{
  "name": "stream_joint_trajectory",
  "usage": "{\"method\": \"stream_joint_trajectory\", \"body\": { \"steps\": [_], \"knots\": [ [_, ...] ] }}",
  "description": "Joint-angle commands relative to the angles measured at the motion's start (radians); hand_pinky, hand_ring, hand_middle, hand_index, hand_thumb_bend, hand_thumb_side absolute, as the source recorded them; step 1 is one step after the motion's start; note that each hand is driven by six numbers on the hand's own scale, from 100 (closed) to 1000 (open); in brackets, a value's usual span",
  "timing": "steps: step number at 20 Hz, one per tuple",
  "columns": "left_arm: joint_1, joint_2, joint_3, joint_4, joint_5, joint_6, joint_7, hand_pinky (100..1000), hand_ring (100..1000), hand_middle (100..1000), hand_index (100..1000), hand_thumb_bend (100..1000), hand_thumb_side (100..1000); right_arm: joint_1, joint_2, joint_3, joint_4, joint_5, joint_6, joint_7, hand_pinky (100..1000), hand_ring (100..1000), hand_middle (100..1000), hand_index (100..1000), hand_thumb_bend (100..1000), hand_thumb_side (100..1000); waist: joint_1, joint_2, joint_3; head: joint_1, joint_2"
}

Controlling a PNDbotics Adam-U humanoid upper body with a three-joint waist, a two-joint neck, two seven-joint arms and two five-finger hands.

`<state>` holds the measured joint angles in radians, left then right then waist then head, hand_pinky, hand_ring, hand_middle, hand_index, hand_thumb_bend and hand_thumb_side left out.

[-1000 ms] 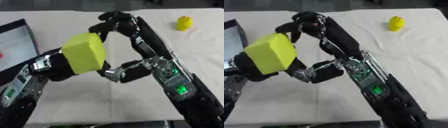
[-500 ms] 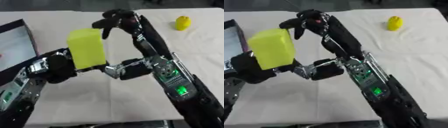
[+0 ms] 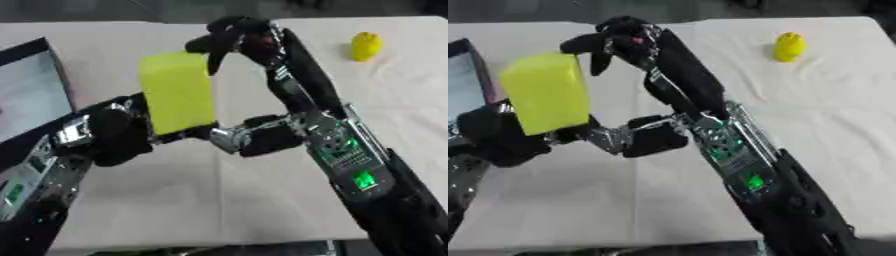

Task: Pick up the objects with one hand, pass them to the other hand, and then place them into the box on the other side of the table.

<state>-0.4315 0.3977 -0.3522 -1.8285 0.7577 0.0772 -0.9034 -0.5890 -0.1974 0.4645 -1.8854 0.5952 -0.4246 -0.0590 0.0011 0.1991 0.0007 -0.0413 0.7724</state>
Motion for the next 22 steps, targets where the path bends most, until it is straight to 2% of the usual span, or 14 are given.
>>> {"method": "stream_joint_trajectory", "body": {
  "steps": [1, 11, 22],
  "knots": [
    [-0.019, 0.016, 0.001, -0.019, 0.007, 0.003, -0.004, 1000, 903, 804, 993, 167, 696, -0.013, -0.01, 0.003, -0.004, 0.009, -0.006, 0.008, 771, 501, 453, 515, 180, 339, 0.001, -0.012, 0.0, -0.002, -0.002],
    [-0.036, 0.011, -0.005, -0.017, -0.007, 0.004, -0.004, 1000, 903, 806, 995, 184, 704, -0.015, -0.01, 0.006, -0.01, 0.017, -0.01, 0.01, 778, 497, 453, 515, 179, 340, 0.002, -0.013, -0.001, -0.003, -0.002],
    [-0.043, 0.006, -0.015, -0.026, -0.004, 0.003, -0.004, 1000, 906, 809, 999, 215, 710, -0.02, -0.009, 0.011, -0.027, 0.062, 0.012, 0.017, 750, 491, 448, 509, 183, 342, 0.002, -0.015, -0.001, -0.007, -0.002]
  ]
}}
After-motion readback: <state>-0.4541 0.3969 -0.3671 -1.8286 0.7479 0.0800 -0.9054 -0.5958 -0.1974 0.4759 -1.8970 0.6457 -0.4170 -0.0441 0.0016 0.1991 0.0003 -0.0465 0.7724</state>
